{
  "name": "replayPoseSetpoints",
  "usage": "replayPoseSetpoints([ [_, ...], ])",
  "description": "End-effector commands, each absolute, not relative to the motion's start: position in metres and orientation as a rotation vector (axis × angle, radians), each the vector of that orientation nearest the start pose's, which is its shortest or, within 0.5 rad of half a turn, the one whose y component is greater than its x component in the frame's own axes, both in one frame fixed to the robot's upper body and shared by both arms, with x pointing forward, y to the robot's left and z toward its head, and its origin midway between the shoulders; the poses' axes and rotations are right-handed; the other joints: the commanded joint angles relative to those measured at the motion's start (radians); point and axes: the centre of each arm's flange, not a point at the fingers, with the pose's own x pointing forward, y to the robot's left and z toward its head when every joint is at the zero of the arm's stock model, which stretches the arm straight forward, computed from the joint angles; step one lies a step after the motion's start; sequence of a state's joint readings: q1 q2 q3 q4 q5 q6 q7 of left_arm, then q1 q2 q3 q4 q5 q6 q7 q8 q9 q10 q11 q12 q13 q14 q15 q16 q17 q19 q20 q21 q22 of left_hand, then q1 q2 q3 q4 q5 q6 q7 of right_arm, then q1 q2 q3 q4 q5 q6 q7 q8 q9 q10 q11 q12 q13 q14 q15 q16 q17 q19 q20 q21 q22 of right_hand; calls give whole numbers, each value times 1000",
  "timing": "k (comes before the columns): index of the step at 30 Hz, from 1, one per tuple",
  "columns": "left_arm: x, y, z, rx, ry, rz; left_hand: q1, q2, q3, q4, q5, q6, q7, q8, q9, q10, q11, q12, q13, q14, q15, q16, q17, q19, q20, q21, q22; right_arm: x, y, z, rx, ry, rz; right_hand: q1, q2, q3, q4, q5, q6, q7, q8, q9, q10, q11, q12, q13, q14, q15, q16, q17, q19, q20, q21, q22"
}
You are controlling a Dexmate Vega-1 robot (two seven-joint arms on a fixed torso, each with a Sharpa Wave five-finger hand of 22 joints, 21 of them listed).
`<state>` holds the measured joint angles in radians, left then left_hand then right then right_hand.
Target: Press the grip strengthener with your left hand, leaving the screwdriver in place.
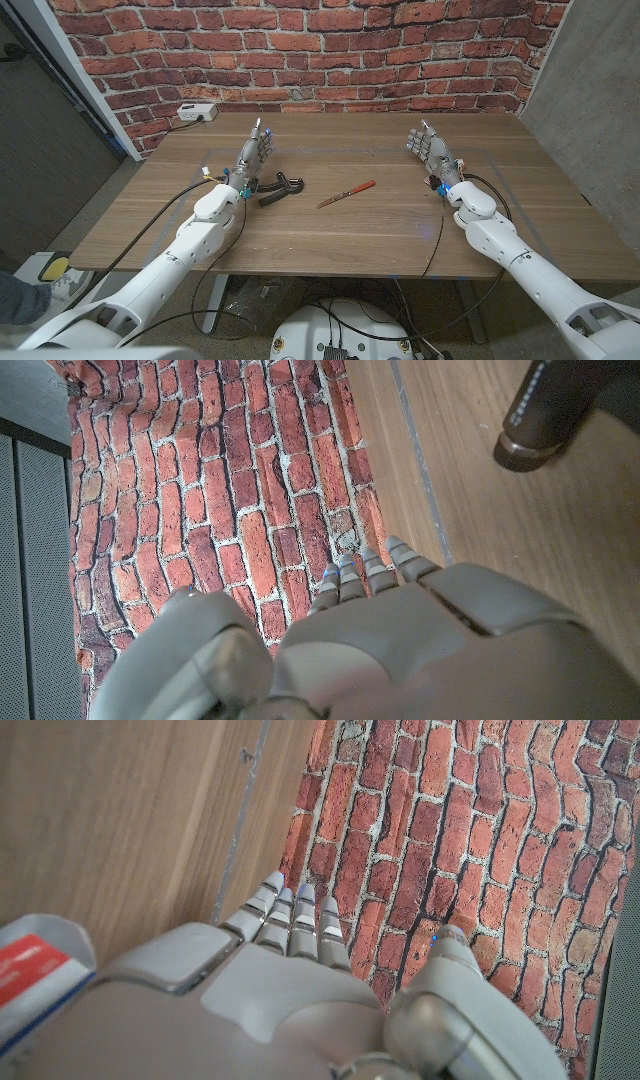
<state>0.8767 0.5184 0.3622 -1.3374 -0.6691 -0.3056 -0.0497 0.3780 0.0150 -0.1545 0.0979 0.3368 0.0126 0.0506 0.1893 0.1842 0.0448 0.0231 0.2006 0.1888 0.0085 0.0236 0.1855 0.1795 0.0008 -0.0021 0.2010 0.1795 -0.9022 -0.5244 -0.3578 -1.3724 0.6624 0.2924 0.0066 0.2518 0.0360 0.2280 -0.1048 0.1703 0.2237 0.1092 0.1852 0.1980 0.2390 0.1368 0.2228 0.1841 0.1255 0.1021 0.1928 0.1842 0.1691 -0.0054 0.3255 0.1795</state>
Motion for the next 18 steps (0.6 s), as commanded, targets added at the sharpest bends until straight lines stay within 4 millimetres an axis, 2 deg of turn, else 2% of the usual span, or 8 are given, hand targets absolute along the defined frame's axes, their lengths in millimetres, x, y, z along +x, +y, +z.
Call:
replayPoseSetpoints([
  [1, 617, 284, -39, 10, -650, -213, 39, 3, 1, -17, 6, 3, 6, 11, 3, 16, -9, 10, 2, 12, 1, 9, 2, 10, -7, 8, 2, 616, -281, -55, 87, -606, 209, 6, 0, 7, 0, 5, 7, 1, 5, 1, 10, -1, 7, 4, 10, -1, 5, 2, 8, 3, 6, 2],
  [5, 605, 288, -38, 95, -660, -138, 105, 13, 19, -50, 0, 5, 8, 14, 4, 31, -5, 14, 3, 34, -2, 11, 1, 46, 3, 18, 0, 612, -281, -57, 89, -606, 202, 5, -1, 6, 0, 5, 6, 1, 5, 1, 11, 0, 7, 4, 12, 1, 5, 2, 10, 5, 5, 2],
  [7, 599, 291, -38, 143, -666, -89, 143, 12, 26, -71, -5, 14, 12, 19, 5, 37, -14, 14, 3, 51, 1, 14, 1, 69, 11, 24, 0, 610, -281, -57, 85, -609, 201, 5, -1, 6, 0, 5, 6, 0, 6, 1, 11, 1, 7, 4, 12, 1, 5, 2, 10, 6, 5, 2],
  [12, 593, 298, -35, 204, -686, -18, 216, -10, 30, -115, -13, 55, 13, 32, 6, 83, -23, 26, 4, 95, -9, 19, 1, 118, 23, 33, 0, 604, -281, -56, 65, -641, 180, 5, -1, 6, -1, 5, 10, -3, 8, 0, 15, 0, 8, 4, 17, 2, 6, 1, 13, 7, 4, 2],
  [18, 587, 298, -30, 292, -712, 49, 246, -31, 26, -135, -15, 73, 11, 36, 6, 103, -36, 29, 5, 120, -14, 22, 1, 149, 27, 39, 0, 596, -281, -54, 54, -685, 150, 5, -1, 6, -3, 5, 29, -12, 16, -1, 35, -12, 14, 5, 37, -6, 9, 0, 37, 0, 7, 2],
])
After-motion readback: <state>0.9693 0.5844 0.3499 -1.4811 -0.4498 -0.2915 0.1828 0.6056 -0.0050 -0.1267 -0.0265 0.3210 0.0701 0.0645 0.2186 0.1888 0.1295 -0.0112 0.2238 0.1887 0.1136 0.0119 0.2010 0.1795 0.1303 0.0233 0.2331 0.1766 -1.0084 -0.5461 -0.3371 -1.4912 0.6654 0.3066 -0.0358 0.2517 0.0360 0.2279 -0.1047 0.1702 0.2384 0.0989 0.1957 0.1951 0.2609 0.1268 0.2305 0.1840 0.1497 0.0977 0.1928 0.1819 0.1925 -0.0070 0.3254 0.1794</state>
